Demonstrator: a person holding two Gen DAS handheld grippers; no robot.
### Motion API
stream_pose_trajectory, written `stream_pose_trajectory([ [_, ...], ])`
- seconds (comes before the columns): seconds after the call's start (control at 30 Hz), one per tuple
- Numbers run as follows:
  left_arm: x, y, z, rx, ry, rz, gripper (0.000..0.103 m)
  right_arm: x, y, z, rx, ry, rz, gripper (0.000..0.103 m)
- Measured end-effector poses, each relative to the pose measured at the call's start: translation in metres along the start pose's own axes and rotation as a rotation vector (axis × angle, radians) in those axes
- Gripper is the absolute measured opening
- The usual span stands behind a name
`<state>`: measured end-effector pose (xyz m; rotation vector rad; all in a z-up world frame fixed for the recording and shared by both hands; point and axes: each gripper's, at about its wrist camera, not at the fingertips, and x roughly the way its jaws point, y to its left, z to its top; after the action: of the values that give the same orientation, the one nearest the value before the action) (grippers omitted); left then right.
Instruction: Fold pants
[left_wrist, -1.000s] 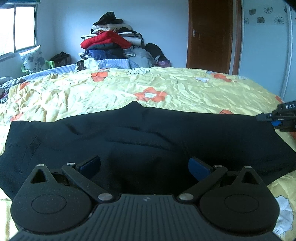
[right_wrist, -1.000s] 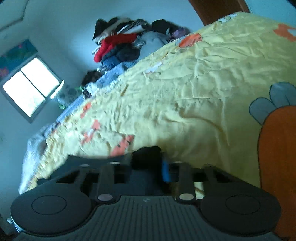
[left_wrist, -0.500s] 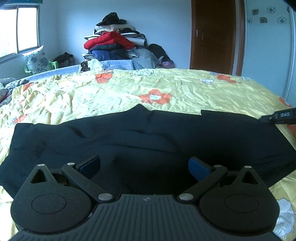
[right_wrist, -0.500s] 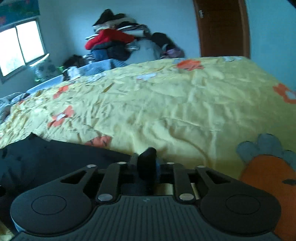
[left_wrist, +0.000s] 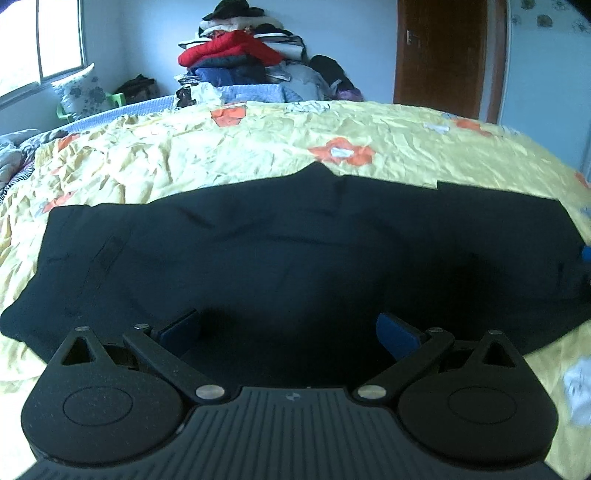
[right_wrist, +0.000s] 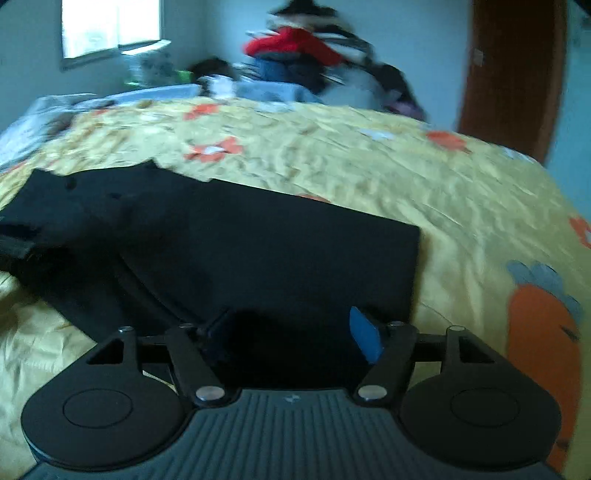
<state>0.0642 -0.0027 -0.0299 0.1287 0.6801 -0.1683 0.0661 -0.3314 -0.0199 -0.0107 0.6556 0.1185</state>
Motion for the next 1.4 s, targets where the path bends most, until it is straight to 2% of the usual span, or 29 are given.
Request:
stream_pose_trajectory([
  [0.03,-0.002,0.003,-0.002,-0.007,0.0,-0.001,0.103,-0.007,0.009,0.002,-0.016,-0.031,0.008,0.07],
  [0.13,-0.003,0.009,-0.003,-0.025,0.007,-0.011,0.103,-0.014,0.042,0.006,-0.081,-0.057,0.127,0.072],
  [0.2,-0.005,0.009,-0.004,-0.016,0.005,-0.006,0.103,-0.007,0.063,0.006,-0.147,-0.018,0.188,0.073],
  [0.27,-0.009,0.01,-0.003,-0.019,-0.006,-0.002,0.102,0.003,0.079,0.011,-0.187,0.012,0.195,0.073],
  [0.4,-0.012,0.02,0.004,-0.054,-0.029,0.016,0.102,0.004,0.095,0.051,-0.184,-0.09,0.254,0.072],
  [0.47,-0.011,0.026,0.007,-0.073,-0.026,0.025,0.102,0.024,0.105,0.074,-0.201,-0.097,0.257,0.072],
  [0.5,-0.009,0.029,0.007,-0.082,-0.02,0.03,0.102,0.038,0.11,0.084,-0.211,-0.081,0.269,0.066],
  [0.53,-0.008,0.032,0.006,-0.089,-0.013,0.034,0.102,0.051,0.113,0.091,-0.22,-0.06,0.282,0.055],
  [0.6,-0.005,0.036,0.003,-0.097,-0.005,0.029,0.103,0.081,0.124,0.102,-0.238,-0.002,0.301,0.046],
  [0.73,-0.005,0.036,-0.001,-0.071,-0.014,0.031,0.103,0.124,0.146,0.104,-0.241,0.089,0.339,0.04],
  [0.83,-0.004,0.031,-0.003,-0.044,-0.02,0.042,0.103,0.138,0.148,0.112,-0.196,0.068,0.322,0.037],
  [0.9,-0.003,0.03,-0.004,-0.041,-0.023,0.043,0.103,0.15,0.149,0.119,-0.199,0.06,0.266,0.037],
  [1.0,-0.004,0.03,-0.004,-0.037,-0.027,0.043,0.103,0.156,0.142,0.128,-0.123,0.072,0.263,0.039],
  [1.07,-0.007,0.033,-0.004,-0.042,-0.031,0.032,0.103,0.138,0.137,0.129,-0.102,0.023,0.24,0.039],
  [1.13,-0.009,0.037,-0.003,-0.058,-0.036,0.025,0.103,0.113,0.132,0.123,-0.099,-0.018,0.275,0.041],
  [1.23,-0.012,0.043,0.0,-0.088,-0.05,0.026,0.103,0.085,0.135,0.103,-0.164,-0.008,0.36,0.048],
  [1.37,-0.007,0.048,0.003,-0.106,-0.033,0.041,0.103,0.089,0.152,0.072,-0.301,0.07,0.313,0.049],
  [1.4,-0.007,0.047,0.003,-0.105,-0.031,0.046,0.103,0.092,0.15,0.07,-0.276,0.052,0.307,0.058],
])
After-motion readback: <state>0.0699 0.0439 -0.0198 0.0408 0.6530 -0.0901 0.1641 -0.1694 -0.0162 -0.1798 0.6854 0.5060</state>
